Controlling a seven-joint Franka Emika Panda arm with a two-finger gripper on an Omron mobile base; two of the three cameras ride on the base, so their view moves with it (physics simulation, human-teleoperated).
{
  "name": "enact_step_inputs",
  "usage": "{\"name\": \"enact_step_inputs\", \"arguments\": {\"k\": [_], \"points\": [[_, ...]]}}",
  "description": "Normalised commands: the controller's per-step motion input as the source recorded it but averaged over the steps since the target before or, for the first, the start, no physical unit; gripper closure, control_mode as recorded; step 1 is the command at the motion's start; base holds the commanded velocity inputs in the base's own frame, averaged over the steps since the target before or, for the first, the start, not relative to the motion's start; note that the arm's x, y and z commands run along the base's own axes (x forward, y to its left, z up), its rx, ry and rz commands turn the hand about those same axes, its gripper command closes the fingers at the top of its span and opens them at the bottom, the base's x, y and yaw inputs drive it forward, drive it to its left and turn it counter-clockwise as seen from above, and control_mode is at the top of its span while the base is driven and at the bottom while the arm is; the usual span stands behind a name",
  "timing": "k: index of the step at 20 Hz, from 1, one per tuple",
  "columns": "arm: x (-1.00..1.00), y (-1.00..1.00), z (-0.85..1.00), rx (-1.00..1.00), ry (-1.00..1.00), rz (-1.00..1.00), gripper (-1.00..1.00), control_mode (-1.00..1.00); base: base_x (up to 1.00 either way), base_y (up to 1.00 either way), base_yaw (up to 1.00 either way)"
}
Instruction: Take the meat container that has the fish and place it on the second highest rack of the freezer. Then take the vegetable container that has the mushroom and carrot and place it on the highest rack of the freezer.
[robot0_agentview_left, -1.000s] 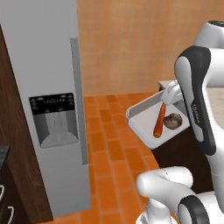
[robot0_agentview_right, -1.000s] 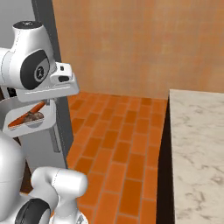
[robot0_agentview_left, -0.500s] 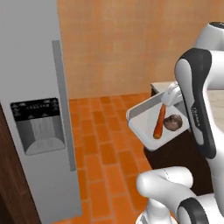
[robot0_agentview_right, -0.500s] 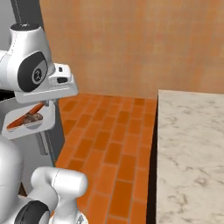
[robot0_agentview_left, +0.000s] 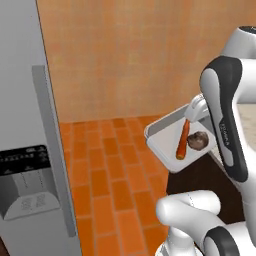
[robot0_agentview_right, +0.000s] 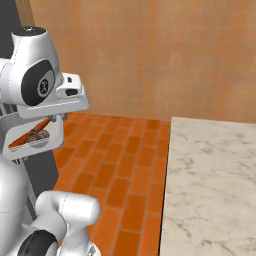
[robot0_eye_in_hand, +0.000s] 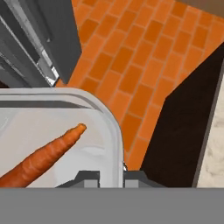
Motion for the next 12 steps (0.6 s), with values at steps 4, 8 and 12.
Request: {"name": "enact_step_inputs", "arguments": {"k": [4, 8, 12], "points": [[0.0, 0.0, 0.0, 0.0, 0.0, 0.0, 1.0, 1.0, 0.85, -0.56, 0.02], [0.0, 0.0, 0.0, 0.0, 0.0, 0.0, 1.0, 1.0, 1.0, -0.15, 0.01], [0.0, 0.0, 0.0, 0.0, 0.0, 0.0, 1.0, 1.0, 1.0, 0.07, 0.0]]}}
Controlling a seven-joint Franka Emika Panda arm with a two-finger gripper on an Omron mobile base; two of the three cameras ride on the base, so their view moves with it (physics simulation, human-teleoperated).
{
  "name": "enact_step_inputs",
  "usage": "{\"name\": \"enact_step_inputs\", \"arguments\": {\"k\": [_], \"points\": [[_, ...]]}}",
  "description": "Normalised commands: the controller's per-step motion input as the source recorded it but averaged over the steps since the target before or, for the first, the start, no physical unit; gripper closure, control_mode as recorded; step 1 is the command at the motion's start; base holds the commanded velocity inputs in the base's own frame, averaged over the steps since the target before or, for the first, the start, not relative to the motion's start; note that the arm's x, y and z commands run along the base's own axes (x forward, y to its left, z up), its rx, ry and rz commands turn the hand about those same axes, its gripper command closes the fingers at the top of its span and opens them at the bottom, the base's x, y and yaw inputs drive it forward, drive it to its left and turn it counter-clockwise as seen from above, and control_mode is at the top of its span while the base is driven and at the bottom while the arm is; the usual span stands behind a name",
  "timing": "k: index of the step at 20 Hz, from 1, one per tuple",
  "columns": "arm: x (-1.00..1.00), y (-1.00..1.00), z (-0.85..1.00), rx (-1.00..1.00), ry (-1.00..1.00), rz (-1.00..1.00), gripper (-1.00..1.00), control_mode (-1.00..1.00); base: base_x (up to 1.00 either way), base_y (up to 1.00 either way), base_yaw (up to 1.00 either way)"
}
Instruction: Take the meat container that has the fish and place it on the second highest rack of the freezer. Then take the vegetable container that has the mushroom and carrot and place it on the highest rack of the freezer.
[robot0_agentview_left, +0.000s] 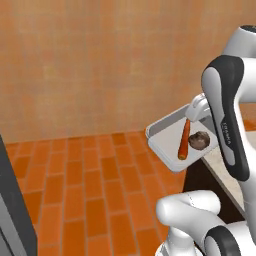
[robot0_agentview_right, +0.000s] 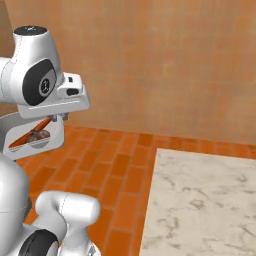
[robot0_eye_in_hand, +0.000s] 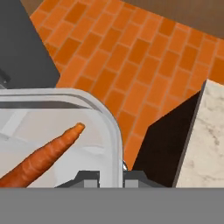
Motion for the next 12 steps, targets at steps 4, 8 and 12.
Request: {"name": "enact_step_inputs", "arguments": {"k": [4, 8, 12], "points": [[0.0, 0.0, 0.0, 0.0, 0.0, 0.0, 1.0, 1.0, 0.99, 0.06, 0.0], [0.0, 0.0, 0.0, 0.0, 0.0, 0.0, 1.0, 1.0, 0.82, 0.16, 0.03], [0.0, 0.0, 0.0, 0.0, 0.0, 0.0, 1.0, 1.0, 0.96, 0.41, 0.1]]}}
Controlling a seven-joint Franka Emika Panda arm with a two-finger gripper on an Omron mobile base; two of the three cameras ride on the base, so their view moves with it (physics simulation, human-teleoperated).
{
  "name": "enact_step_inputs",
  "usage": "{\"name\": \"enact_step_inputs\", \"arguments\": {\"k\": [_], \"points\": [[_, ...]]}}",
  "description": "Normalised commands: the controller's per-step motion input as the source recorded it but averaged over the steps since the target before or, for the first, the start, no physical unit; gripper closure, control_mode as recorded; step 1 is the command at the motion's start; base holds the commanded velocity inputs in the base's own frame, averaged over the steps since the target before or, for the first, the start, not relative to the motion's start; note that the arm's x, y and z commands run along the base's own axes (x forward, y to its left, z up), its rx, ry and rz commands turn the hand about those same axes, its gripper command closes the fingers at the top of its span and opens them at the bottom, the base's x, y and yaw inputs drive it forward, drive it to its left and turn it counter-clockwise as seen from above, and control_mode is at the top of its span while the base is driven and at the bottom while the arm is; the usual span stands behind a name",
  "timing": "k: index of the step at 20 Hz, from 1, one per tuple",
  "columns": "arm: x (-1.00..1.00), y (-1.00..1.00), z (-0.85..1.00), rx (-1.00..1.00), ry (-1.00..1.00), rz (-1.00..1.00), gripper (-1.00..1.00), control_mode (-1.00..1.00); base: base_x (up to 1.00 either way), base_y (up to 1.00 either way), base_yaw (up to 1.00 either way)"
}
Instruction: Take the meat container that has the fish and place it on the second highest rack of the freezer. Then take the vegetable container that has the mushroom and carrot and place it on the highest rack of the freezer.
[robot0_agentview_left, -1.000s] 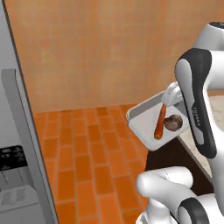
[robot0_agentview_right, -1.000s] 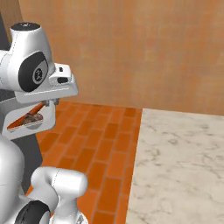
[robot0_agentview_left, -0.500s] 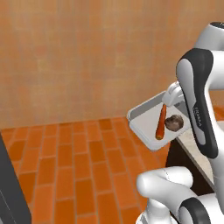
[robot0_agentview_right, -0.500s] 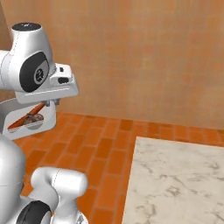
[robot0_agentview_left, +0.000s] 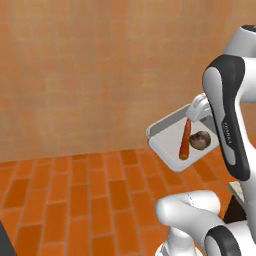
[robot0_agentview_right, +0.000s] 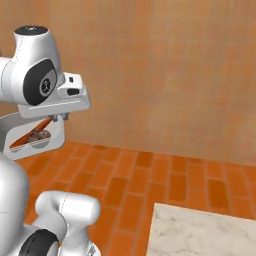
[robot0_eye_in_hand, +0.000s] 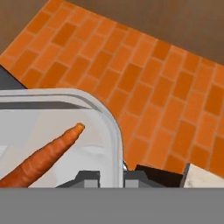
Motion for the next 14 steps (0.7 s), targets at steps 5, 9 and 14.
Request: {"name": "enact_step_inputs", "arguments": {"k": [5, 9, 14], "points": [[0.0, 0.0, 0.0, 0.0, 0.0, 0.0, 1.0, 1.0, 0.71, 0.62, 0.21], [0.0, 0.0, 0.0, 0.0, 0.0, 0.0, 1.0, 1.0, 0.27, 0.6, 0.24], [0.0, 0.0, 0.0, 0.0, 0.0, 0.0, 1.0, 1.0, 0.11, 0.22, 0.65]]}}
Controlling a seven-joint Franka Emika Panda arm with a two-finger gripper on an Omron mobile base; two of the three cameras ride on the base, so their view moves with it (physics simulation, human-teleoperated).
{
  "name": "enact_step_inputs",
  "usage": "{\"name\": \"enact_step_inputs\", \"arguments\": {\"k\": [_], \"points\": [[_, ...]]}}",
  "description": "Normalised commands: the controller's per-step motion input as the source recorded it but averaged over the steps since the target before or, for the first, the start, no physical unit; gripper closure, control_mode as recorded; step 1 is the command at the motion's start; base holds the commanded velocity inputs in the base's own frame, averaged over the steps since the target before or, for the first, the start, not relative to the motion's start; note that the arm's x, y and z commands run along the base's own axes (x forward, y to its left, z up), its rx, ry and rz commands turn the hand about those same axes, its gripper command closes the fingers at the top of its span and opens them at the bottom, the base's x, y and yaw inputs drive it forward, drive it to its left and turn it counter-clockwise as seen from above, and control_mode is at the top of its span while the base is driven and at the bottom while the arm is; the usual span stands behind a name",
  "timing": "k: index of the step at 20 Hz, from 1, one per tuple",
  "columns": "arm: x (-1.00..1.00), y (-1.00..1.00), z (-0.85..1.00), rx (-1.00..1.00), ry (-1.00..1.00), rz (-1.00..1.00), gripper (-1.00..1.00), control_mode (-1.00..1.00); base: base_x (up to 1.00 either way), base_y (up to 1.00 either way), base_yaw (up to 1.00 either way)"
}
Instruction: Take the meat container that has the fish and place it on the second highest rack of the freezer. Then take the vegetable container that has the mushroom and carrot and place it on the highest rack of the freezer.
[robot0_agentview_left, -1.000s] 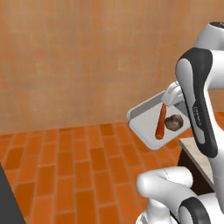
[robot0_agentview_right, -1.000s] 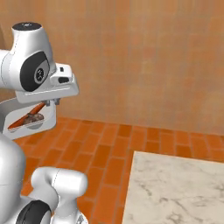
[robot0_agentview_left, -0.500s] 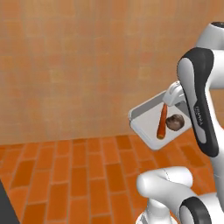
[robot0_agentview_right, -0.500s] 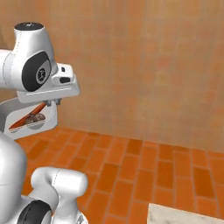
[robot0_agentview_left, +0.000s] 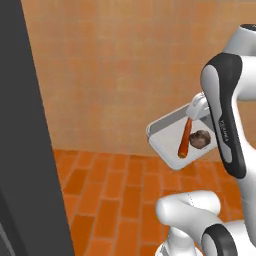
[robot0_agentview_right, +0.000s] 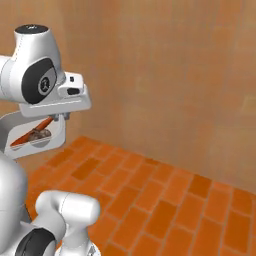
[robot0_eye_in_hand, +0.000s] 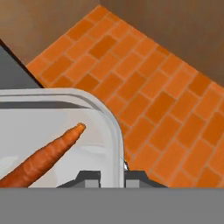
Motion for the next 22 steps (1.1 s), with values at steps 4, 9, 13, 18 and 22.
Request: {"name": "enact_step_inputs", "arguments": {"k": [4, 9, 13, 18, 22], "points": [[0.0, 0.0, 0.0, 0.0, 0.0, 0.0, 1.0, 1.0, 0.15, 0.0, 0.8], [0.0, 0.0, 0.0, 0.0, 0.0, 0.0, 1.0, 1.0, 0.09, 0.0, 0.63], [0.0, 0.0, 0.0, 0.0, 0.0, 0.0, 1.0, 1.0, -0.06, -0.03, 0.68], [0.0, 0.0, 0.0, 0.0, 0.0, 0.0, 1.0, 1.0, 0.0, 0.0, 0.64], [0.0, 0.0, 0.0, 0.0, 0.0, 0.0, 1.0, 1.0, 0.08, 0.03, 0.46]]}}
